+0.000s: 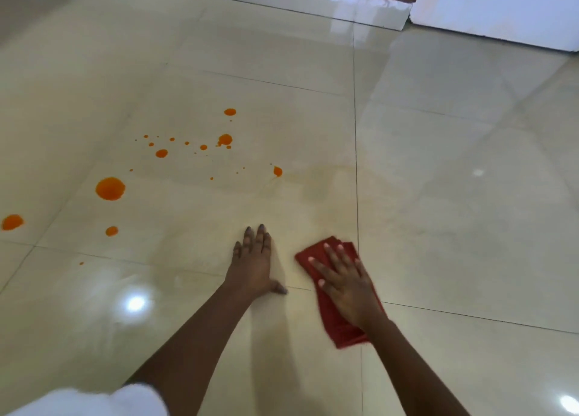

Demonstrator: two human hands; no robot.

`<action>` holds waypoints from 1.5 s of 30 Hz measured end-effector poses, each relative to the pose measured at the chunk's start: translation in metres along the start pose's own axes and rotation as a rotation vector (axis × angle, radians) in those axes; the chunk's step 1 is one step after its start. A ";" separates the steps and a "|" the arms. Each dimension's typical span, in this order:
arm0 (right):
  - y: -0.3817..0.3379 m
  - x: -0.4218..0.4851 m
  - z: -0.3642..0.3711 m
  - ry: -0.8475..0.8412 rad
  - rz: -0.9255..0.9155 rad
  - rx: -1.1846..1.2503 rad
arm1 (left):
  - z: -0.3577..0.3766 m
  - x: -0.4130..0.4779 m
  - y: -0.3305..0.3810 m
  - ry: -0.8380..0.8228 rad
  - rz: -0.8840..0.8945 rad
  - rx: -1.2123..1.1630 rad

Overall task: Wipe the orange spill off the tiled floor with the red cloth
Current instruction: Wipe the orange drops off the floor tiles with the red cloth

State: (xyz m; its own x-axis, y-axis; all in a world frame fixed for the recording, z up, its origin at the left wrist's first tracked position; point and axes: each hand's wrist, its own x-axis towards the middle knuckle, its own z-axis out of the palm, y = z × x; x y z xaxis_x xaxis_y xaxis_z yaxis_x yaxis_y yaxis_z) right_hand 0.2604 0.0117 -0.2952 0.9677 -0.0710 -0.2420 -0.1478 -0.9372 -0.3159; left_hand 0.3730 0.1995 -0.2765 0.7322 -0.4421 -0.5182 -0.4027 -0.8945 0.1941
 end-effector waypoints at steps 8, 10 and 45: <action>-0.118 0.010 0.035 -0.069 -0.163 -0.024 | 0.032 -0.094 -0.088 0.014 -0.179 -0.015; -0.124 -0.026 0.052 -0.092 -0.320 -0.071 | 0.040 -0.113 -0.100 -0.009 -0.199 -0.015; -0.291 0.059 0.085 -0.105 -0.374 -0.118 | 0.065 -0.176 -0.216 0.126 -0.374 -0.126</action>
State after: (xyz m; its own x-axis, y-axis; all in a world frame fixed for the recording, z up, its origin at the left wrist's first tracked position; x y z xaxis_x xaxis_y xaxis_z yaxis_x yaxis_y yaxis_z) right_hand 0.3435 0.3095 -0.2953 0.9232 0.3119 -0.2245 0.2410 -0.9250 -0.2939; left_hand 0.2954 0.4754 -0.2811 0.8801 -0.0828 -0.4674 -0.0317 -0.9927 0.1162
